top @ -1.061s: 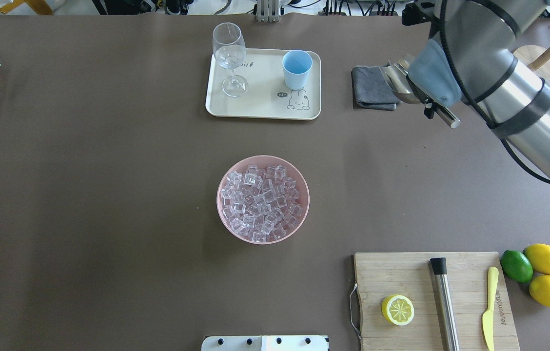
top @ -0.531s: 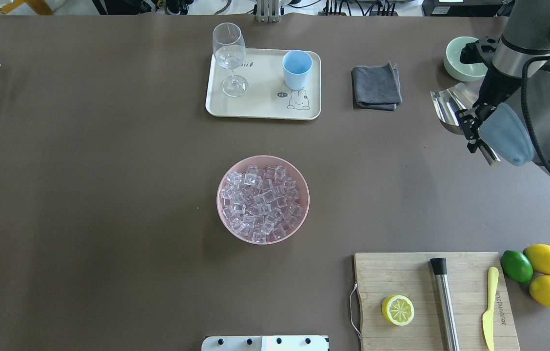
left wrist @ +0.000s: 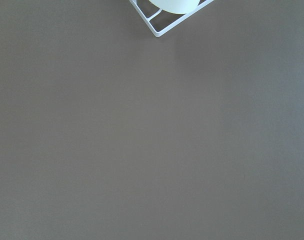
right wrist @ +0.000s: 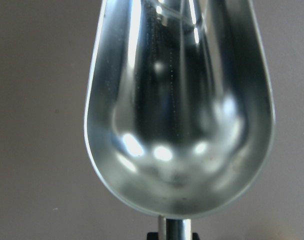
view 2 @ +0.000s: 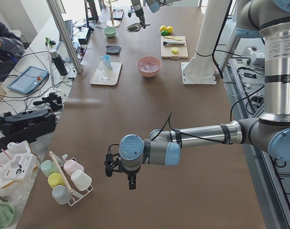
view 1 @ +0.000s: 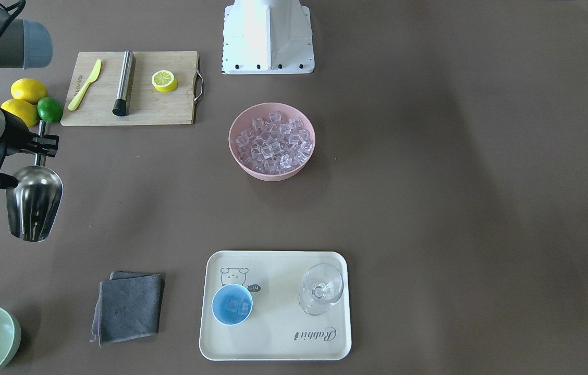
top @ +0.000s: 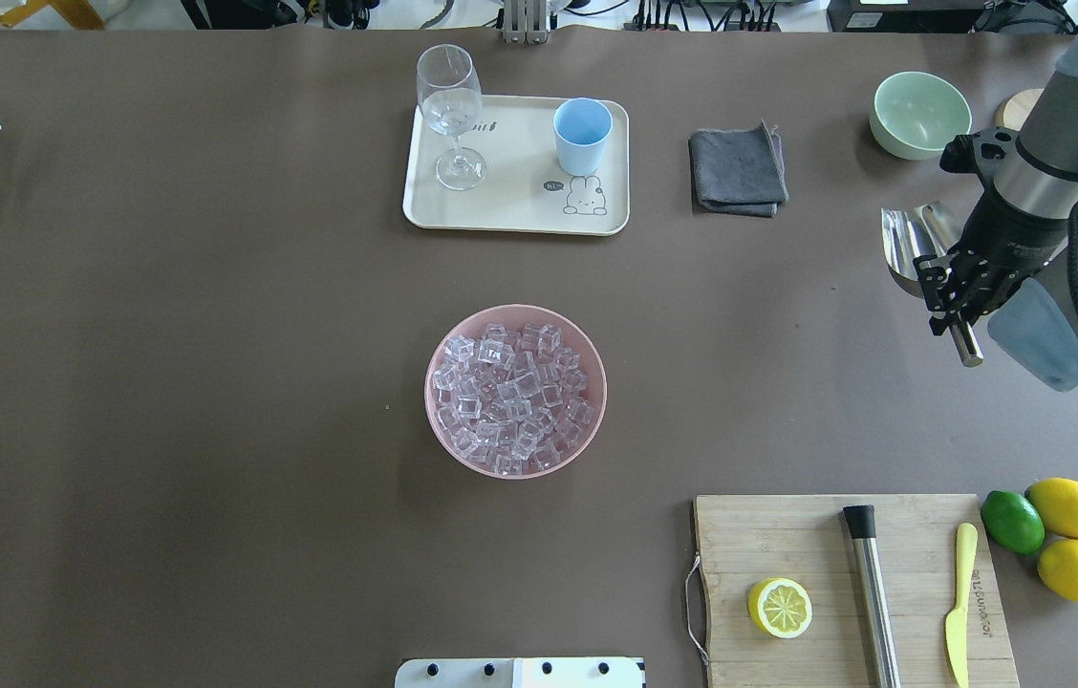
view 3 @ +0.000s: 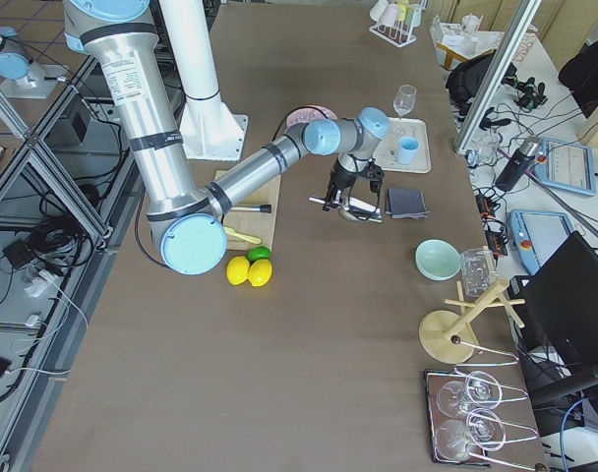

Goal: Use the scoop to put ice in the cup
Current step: 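Carry the empty scoop back and lower it onto the table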

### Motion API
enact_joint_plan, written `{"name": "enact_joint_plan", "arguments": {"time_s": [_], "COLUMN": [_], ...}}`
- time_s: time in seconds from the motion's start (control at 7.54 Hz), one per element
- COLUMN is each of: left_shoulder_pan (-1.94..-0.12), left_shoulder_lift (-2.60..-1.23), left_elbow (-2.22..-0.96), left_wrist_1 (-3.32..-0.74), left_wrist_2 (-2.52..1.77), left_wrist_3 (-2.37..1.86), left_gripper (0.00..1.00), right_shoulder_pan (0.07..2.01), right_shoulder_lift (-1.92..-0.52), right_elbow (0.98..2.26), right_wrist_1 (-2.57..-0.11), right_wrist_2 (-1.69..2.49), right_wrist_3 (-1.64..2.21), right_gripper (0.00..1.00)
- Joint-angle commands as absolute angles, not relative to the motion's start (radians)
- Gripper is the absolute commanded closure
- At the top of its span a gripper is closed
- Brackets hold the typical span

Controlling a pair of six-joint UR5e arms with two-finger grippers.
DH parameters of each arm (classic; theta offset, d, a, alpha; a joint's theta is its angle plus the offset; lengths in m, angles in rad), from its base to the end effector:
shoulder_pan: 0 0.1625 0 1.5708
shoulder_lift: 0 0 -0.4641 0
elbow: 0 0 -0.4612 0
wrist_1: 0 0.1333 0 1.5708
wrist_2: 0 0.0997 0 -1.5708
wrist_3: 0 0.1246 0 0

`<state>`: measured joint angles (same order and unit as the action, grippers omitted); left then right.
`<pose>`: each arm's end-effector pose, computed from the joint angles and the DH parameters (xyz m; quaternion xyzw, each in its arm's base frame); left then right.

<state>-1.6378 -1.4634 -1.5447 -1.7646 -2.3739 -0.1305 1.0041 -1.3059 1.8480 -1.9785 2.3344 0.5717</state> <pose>-0.0778 -0.5080 0.7657 0.0153 0.3914 -0.0790 0.9167 -0.2971 -0.5547 0.4483 -0.1479 -0.3467 -0.0227 0.9260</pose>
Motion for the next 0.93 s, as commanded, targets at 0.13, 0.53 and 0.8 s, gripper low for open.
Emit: {"name": "enact_joint_plan", "arguments": {"time_s": [0.13, 0.53, 0.8], "left_shoulder_pan": [-1.638, -1.637, -1.637], "left_shoulder_lift": [-1.463, -1.463, -1.463], "left_elbow": [-1.545, -1.543, -1.543], "left_wrist_1": [-1.763, -1.763, -1.763], "left_wrist_2": [-2.373, -2.373, -2.373], "left_wrist_3": [-0.13, -0.13, -0.13], "left_gripper": [0.02, 0.02, 0.02], "right_shoulder_pan": [0.905, 0.896, 0.894], "right_shoulder_lift": [-1.379, -1.378, -1.371], "right_elbow": [1.787, 1.744, 1.73], "right_wrist_1": [-1.803, -1.764, -1.763], "right_wrist_2": [2.346, 2.342, 2.348], "right_wrist_3": [0.614, 0.614, 0.611], "right_gripper": [1.0, 1.0, 0.89]}}
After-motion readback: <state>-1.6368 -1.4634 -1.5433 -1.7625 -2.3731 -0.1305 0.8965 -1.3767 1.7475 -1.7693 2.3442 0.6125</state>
